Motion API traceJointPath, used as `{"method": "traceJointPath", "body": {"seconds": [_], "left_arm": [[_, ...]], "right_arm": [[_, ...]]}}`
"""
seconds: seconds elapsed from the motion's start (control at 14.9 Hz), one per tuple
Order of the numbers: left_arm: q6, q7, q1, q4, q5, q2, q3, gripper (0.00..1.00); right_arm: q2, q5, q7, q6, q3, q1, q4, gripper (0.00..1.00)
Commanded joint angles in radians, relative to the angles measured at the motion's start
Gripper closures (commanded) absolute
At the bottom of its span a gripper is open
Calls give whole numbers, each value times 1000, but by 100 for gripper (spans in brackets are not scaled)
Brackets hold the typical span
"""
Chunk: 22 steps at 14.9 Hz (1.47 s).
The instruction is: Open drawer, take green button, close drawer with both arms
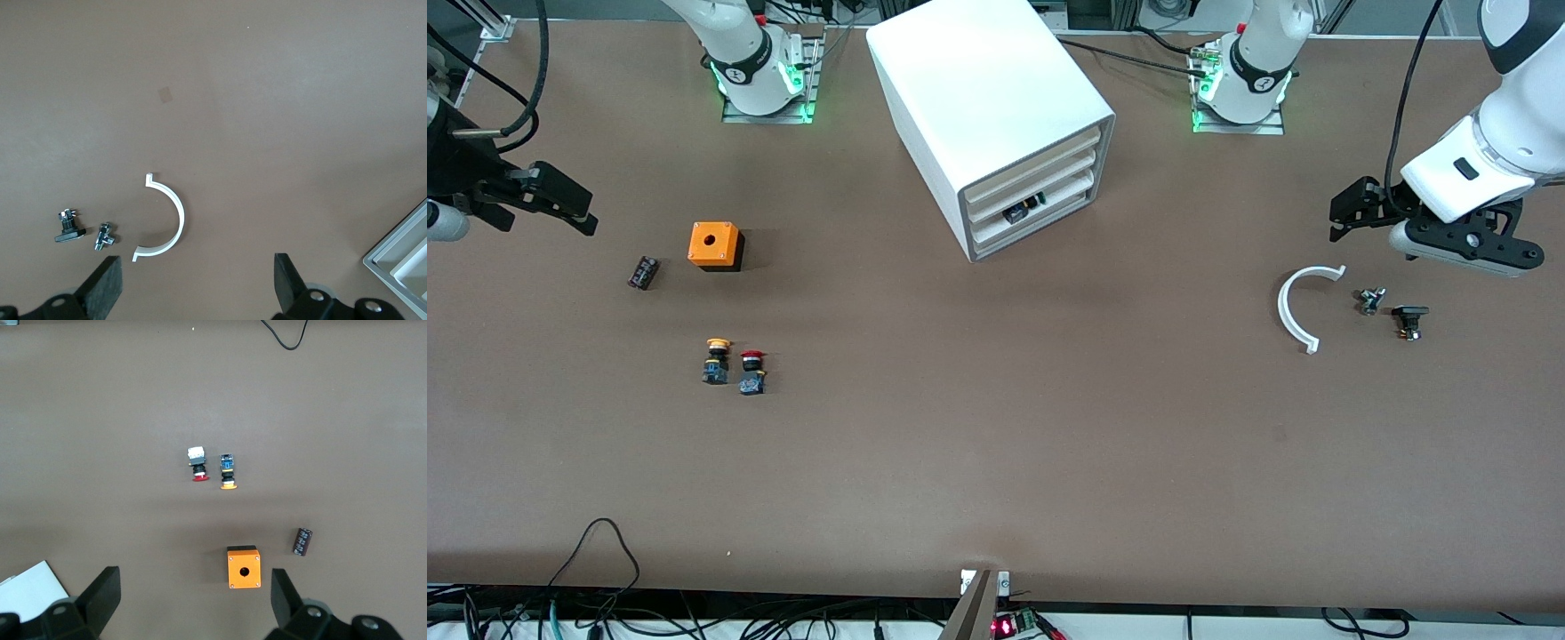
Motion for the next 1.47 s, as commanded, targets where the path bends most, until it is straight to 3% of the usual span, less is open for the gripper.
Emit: {"method": "traceJointPath", "body": {"seconds": [0.0,0.74,1.0,1.41], "left_arm": [[-22,8,-2,7,-15,-13,3,0],[-28,6,-2,9,-16,-13,3,0],[-143,23,-14,10,-47,3,0,0],[-278,31,-19,7,-286,72,-1,0]], "right_arm": [[-15,-1,-1,21,6,-10,-24,0],[-5,7,-10,-30,3,-10,-45,0],[69,61,-141,-27,5,-9,-50,0],[156,61,-179,25,3,-10,-48,0]]}}
